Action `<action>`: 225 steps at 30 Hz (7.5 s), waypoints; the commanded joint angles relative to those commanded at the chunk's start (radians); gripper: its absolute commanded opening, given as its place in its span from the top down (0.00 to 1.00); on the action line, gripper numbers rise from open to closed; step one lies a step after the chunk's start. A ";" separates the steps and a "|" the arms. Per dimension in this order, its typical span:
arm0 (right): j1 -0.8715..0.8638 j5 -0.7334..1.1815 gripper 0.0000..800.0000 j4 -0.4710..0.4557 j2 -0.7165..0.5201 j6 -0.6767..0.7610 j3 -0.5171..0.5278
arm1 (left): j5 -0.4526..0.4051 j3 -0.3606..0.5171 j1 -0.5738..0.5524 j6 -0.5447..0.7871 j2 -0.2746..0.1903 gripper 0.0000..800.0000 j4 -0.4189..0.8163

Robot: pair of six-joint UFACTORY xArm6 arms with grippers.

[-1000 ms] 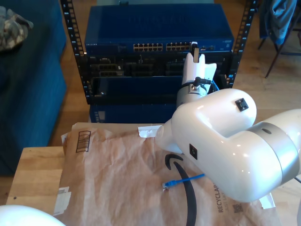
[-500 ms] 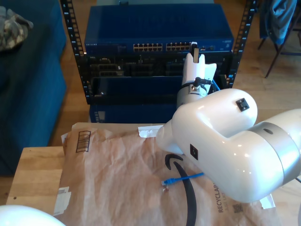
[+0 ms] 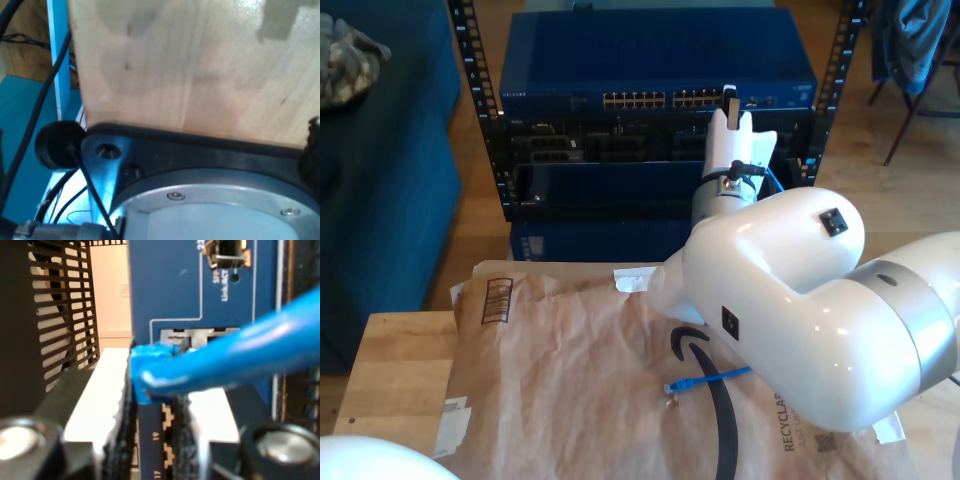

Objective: Grab the cable and plug it in

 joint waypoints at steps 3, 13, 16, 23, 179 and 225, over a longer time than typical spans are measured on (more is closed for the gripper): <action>0.000 -0.002 1.00 0.000 0.000 0.000 0.005 | 0.000 0.000 0.000 0.000 0.000 0.00 0.000; -0.002 -0.005 1.00 0.000 0.011 0.002 0.008 | 0.000 0.000 0.000 0.000 0.000 0.00 0.000; -0.003 -0.002 1.00 0.000 0.012 0.002 0.000 | 0.000 0.000 0.000 0.000 0.000 0.00 0.000; -0.005 -0.002 1.00 0.000 0.012 0.003 0.002 | 0.000 0.000 0.000 0.000 0.000 0.00 0.000; -0.058 0.046 1.00 0.026 -0.112 0.031 0.212 | 0.000 0.000 0.000 0.002 0.000 0.00 0.000; 0.161 -0.103 1.00 0.468 -0.020 -0.316 -0.038 | 0.000 0.000 0.000 0.000 0.000 0.00 0.000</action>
